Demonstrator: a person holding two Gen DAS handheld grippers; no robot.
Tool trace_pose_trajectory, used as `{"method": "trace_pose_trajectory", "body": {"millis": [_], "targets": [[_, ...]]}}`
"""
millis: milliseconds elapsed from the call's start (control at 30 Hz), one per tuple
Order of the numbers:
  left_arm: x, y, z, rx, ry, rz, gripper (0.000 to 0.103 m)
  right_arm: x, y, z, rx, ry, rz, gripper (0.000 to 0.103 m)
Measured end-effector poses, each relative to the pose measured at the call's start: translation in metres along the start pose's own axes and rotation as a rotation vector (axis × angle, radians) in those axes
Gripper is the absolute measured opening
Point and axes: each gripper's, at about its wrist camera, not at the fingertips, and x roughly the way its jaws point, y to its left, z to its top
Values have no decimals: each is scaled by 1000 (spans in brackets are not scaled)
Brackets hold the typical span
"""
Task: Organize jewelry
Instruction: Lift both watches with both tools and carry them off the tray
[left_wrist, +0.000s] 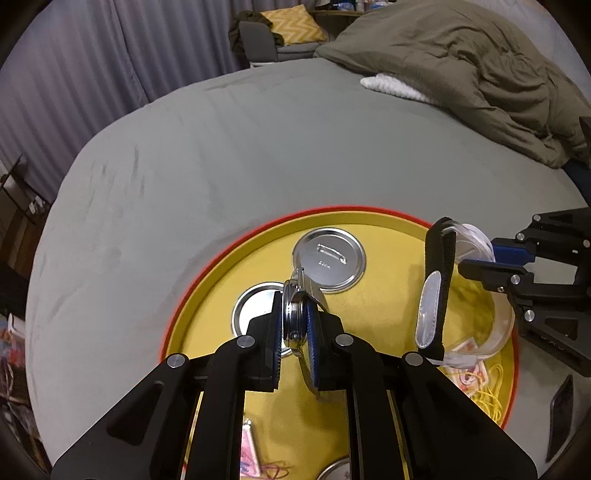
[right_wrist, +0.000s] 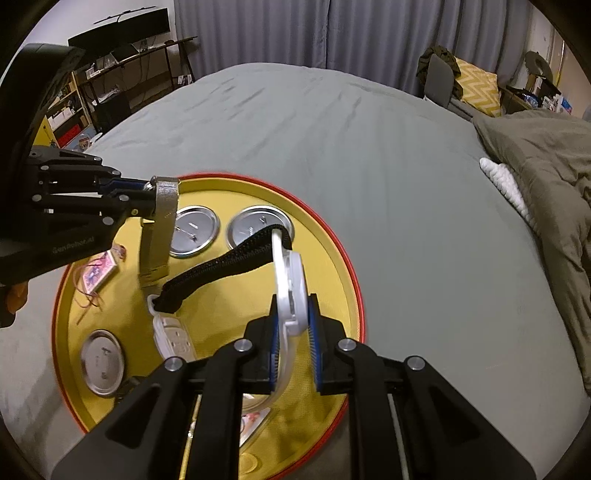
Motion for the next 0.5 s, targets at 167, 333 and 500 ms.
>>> {"method": "trace_pose_trajectory", "body": {"millis": [167, 333, 500], "targets": [[-13, 3, 0, -4, -16, 2, 11, -10, 2, 7, -2, -14, -5, 13], [-26, 5, 0, -21, -38, -10, 11, -20, 3, 9, -2, -26, -7, 13], [-37, 4, 1, -19, -48, -4, 11, -31, 5, 10, -4, -39, -9, 13]]}}
